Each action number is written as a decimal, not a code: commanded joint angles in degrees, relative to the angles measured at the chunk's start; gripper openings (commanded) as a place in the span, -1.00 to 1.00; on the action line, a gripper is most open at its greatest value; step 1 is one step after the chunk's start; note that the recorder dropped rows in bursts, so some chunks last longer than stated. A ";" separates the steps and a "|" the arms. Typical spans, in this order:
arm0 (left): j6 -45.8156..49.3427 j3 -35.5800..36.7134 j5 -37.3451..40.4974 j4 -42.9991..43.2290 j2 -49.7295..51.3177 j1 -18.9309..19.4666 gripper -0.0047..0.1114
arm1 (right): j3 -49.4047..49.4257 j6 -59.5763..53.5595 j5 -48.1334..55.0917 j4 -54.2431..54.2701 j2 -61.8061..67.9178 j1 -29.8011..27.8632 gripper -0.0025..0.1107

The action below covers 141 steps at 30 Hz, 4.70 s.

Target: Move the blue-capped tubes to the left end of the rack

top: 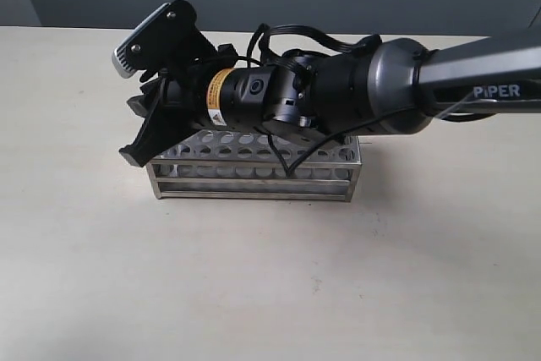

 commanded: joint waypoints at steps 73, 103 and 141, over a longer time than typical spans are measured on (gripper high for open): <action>-0.10 -0.08 0.00 0.12 -0.20 0.07 -0.90 | 58.51 -0.42 43.93 17.54 -107.77 -48.91 -0.97; -0.10 -0.08 0.16 -0.02 -0.20 0.07 -0.90 | 69.92 -0.30 32.95 18.29 -111.59 -51.01 -0.97; -0.10 -0.08 0.16 -0.02 -0.20 0.07 -0.90 | 69.92 -0.30 32.85 18.29 -111.59 -51.01 -0.97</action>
